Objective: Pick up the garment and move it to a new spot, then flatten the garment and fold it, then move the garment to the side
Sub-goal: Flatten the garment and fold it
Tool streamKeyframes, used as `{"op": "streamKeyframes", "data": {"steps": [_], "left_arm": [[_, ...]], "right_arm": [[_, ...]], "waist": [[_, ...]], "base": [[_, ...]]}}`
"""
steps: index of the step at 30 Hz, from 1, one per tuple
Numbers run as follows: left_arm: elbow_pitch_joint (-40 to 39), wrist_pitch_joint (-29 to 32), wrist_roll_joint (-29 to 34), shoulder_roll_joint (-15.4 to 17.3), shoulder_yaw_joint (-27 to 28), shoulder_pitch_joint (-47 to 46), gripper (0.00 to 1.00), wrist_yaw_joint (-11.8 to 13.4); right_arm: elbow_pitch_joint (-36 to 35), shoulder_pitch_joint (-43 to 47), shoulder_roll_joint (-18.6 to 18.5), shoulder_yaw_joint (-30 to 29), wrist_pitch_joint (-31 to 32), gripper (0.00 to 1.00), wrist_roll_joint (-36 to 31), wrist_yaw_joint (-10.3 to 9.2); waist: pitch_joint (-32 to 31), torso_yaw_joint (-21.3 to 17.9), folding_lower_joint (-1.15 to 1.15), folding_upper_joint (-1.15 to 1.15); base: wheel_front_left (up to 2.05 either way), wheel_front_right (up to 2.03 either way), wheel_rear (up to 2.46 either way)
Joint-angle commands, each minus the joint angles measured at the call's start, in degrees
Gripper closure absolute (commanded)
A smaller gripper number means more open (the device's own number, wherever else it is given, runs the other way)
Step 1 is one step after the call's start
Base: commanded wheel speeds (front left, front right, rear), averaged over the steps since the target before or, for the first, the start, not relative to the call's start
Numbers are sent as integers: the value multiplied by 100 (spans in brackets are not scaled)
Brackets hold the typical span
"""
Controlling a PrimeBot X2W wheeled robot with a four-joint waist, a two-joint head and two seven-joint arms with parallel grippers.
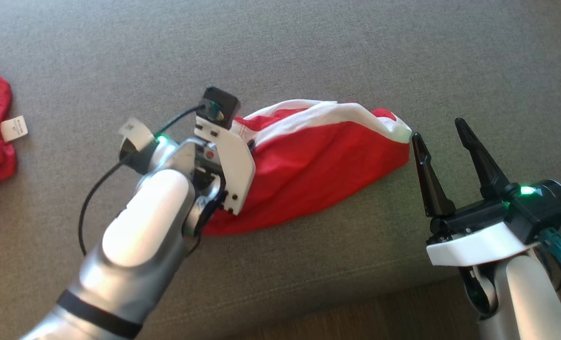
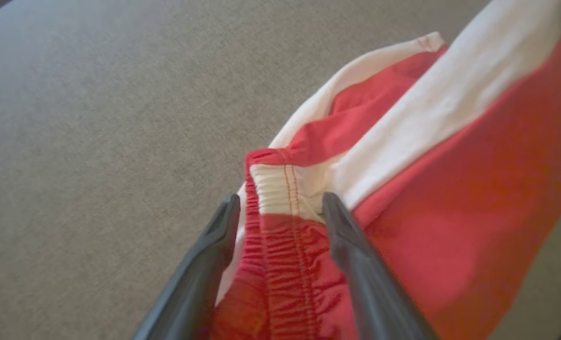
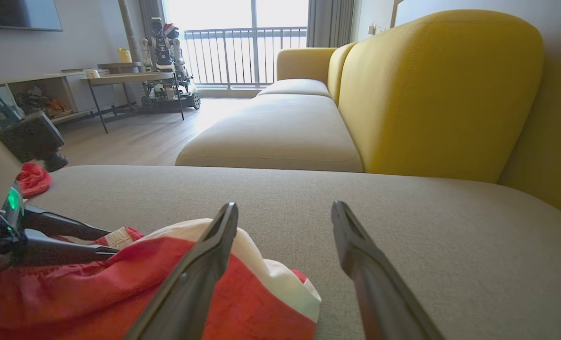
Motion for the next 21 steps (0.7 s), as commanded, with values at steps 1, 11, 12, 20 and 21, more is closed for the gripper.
{"op": "streamKeyframes", "data": {"steps": [1,11,12,20,21], "left_arm": [[-286,69,-15,161,158,-94,27,38],[-643,49,-35,219,99,12,100,74],[-662,15,-53,218,103,23,100,66],[-986,-697,-402,174,310,240,100,-92],[-1107,-820,-480,186,355,318,100,-131]], "right_arm": [[-185,-20,-10,102,-36,0,15,-1],[-158,-39,-10,163,-36,0,47,-1],[-150,-34,-10,162,-36,0,45,-1],[-121,23,-10,153,-36,0,28,-1],[-124,32,-10,141,-36,0,15,-1]], "waist": [[4,-5,0,0],[-9,-59,0,0],[-20,-62,0,0],[-167,2,0,0],[-187,38,0,0]], "base": [[0,0,0],[0,0,0],[0,0,0],[0,0,0],[0,0,0]]}}
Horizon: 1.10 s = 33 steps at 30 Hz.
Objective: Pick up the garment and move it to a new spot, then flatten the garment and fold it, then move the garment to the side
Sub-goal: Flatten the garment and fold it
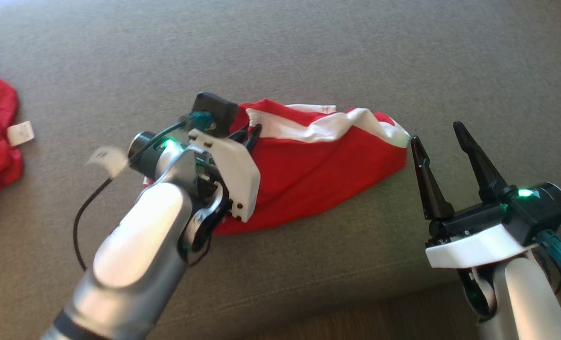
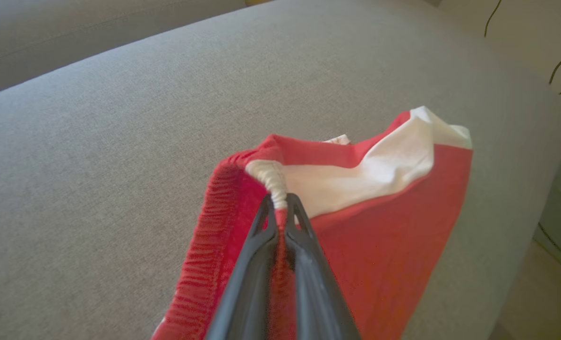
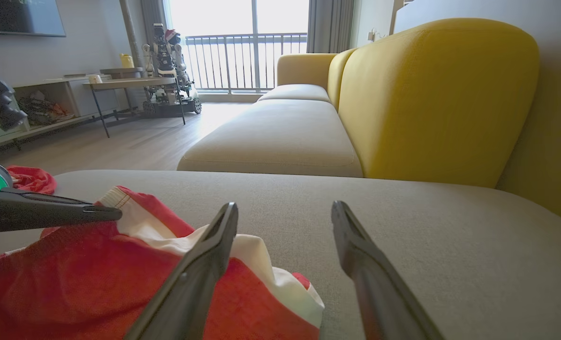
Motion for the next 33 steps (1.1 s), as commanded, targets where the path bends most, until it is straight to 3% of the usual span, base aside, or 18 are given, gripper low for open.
{"op": "streamKeyframes", "data": {"steps": [1,6,10,13,14,15,16,17,23,32,33], "left_arm": [[-401,-189,-126,116,311,39,100,-53],[-1281,-314,-605,527,507,832,100,-267],[-1983,-297,-867,948,673,1613,100,-230],[-2287,-338,-1062,1080,749,2071,100,-195],[-2335,-376,-1086,1103,757,2159,76,-197],[-2364,-409,-1112,1092,753,2230,61,-189],[-2386,-404,-1146,1068,716,2285,26,-198],[-2396,-387,-1170,1045,671,2315,0,-213],[-2392,-329,-1104,918,524,2193,0,-187],[-2508,-106,-948,1025,439,2188,0,-33],[-2511,-128,-935,1026,447,2188,4,-18]], "right_arm": [[-168,5,-11,99,-36,0,0,-1],[-201,42,-11,14,-36,0,-54,-1],[-204,75,-11,-25,-36,0,-64,-1],[-200,84,-11,-22,-36,0,-77,-1],[-199,80,-11,-17,-36,0,-81,-1],[-198,72,-11,-12,-36,0,-85,-1],[-198,60,-11,-7,-36,0,-92,-1],[-197,50,-11,-6,-36,0,-96,-1],[-186,-13,-11,42,-36,0,-93,-1],[-187,-13,-11,-21,-36,0,-9,-1],[-188,-10,-11,-22,-36,0,-3,-1]], "waist": [[-51,97,0,0],[-100,335,0,0],[-103,567,0,0],[-105,732,0,0],[-104,774,0,0],[-103,813,0,0],[-105,849,0,0],[-109,880,0,0],[-110,912,0,0],[-34,775,0,0],[-28,761,0,0]], "base": [[0,0,0],[0,0,0],[0,0,0],[0,0,0],[0,0,0],[0,0,0],[0,0,0],[0,0,0],[0,0,0],[0,0,0],[0,0,0]]}}
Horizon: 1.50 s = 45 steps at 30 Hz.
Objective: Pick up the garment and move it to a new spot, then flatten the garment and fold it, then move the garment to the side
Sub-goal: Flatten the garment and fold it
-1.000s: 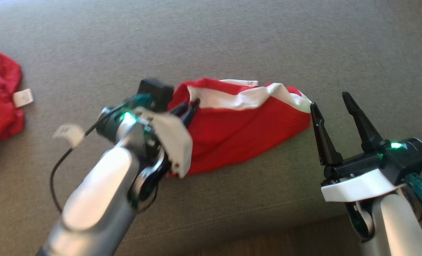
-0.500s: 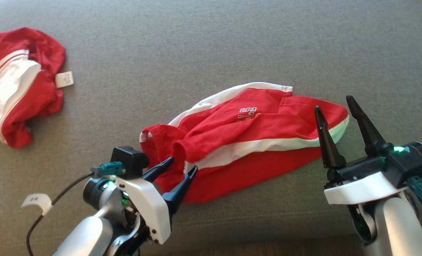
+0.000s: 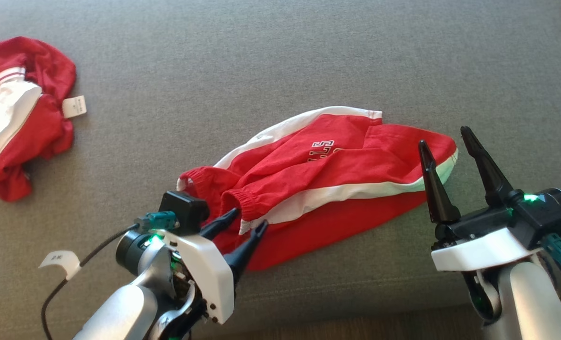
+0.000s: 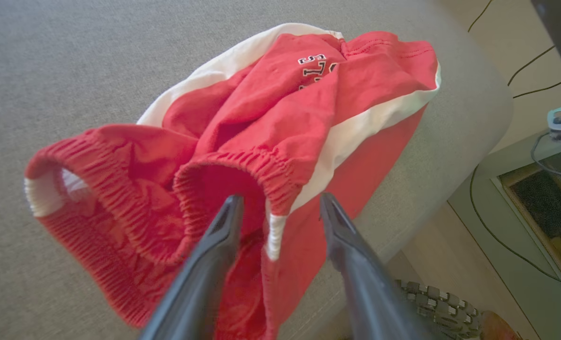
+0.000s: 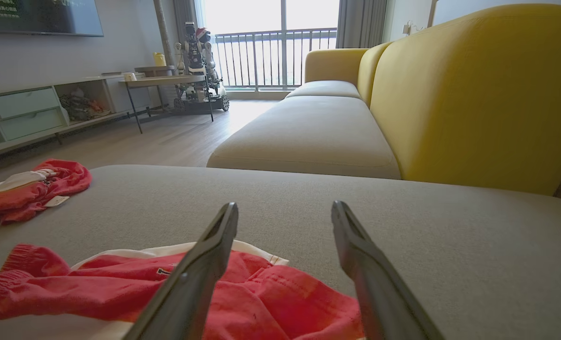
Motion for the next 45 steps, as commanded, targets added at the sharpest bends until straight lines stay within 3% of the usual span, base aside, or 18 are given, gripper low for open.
{"op": "streamKeyframes", "data": {"steps": [1,3,9,14,24,35,36,37,38,39,40,45], "left_arm": [[-227,-56,73,103,211,-202,51,29],[-187,-53,59,97,226,-197,100,60],[-50,162,-60,151,222,-134,100,115],[-97,-82,-43,196,389,-108,100,180],[-268,-334,-97,588,839,71,100,281],[-223,-417,-67,587,852,86,100,359],[-215,-425,-61,593,853,92,100,365],[-207,-430,-55,599,851,99,100,371],[-207,-430,-55,599,851,99,100,371],[-204,-434,-54,602,850,106,100,375],[-201,-441,-57,605,853,111,100,378],[-181,-465,-72,627,866,129,100,387]], "right_arm": [[-180,-112,-10,119,-36,0,49,-1],[-175,-111,-10,119,-36,0,55,-1],[-170,-129,-10,98,-36,0,65,-1],[-59,-83,-10,108,-36,0,67,-1],[1421,-220,-10,-41,-36,0,752,-1],[2395,-483,-10,261,-36,2,1248,-1],[2444,-493,-10,289,-36,19,1290,-1],[2481,-506,-10,328,-36,45,1306,-1],[2481,-506,-10,328,-36,45,1306,-1],[2513,-516,-10,369,-36,81,1320,-1],[2542,-524,-10,392,-36,100,1339,-1],[2622,-547,-10,445,-36,100,1406,-1]], "waist": [[6,-13,0,0],[9,-23,0,0],[-9,4,0,0],[-44,72,0,0],[-78,266,0,0],[-106,345,0,0],[-114,337,0,0],[-123,328,0,0],[-123,328,0,0],[-129,320,0,0],[-137,313,0,0],[-187,290,0,0]], "base": [[0,0,0],[0,0,0],[0,0,0],[0,0,0],[0,0,0],[0,0,0],[0,0,0],[0,0,0],[0,0,0],[0,0,0],[0,0,0],[0,0,0]]}}
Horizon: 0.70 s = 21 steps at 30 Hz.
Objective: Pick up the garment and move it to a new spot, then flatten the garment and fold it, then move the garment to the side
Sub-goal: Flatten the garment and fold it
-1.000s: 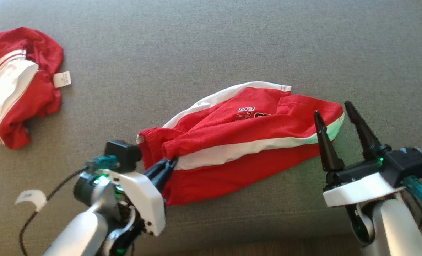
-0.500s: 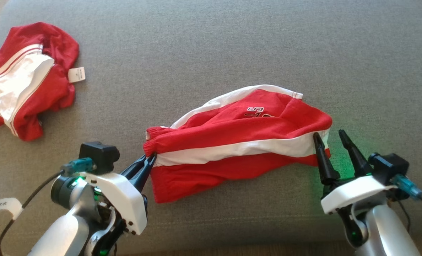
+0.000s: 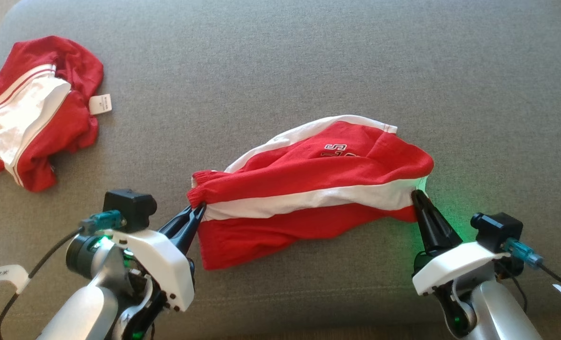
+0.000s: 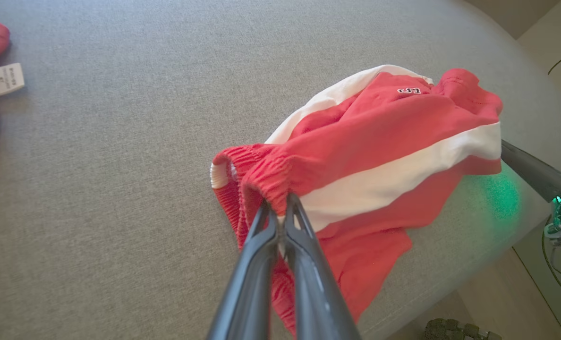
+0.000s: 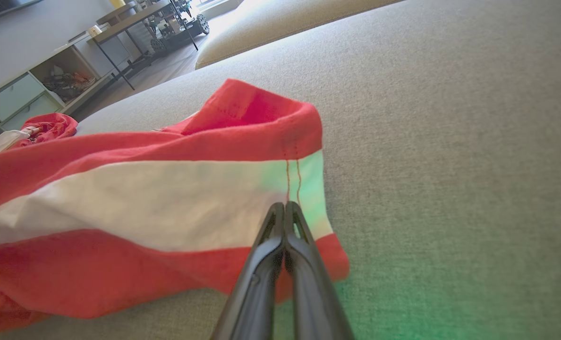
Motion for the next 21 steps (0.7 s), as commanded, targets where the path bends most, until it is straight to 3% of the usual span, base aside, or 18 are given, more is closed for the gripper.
{"op": "streamKeyframes", "data": {"steps": [1,4,5,6,21], "left_arm": [[-164,-74,-7,177,295,-113,100,40],[-142,-109,-17,194,314,-85,100,48],[-135,-121,-22,200,321,-75,100,50],[-127,-132,-27,208,328,-63,100,51],[-7,-214,23,265,314,-18,100,109]], "right_arm": [[-152,-175,-9,123,-37,100,-17,-1],[-97,-156,-9,71,-37,100,46,-1],[-82,-167,-9,43,-37,82,87,-1],[-63,-180,-9,29,-37,0,98,-1],[879,-707,-391,742,224,0,849,-1]], "waist": [[-18,-5,0,0],[-47,-2,0,0],[-55,-1,0,0],[-64,2,0,0],[-65,149,0,0]], "base": [[0,0,0],[0,0,0],[0,0,0],[0,0,0],[0,0,0]]}}
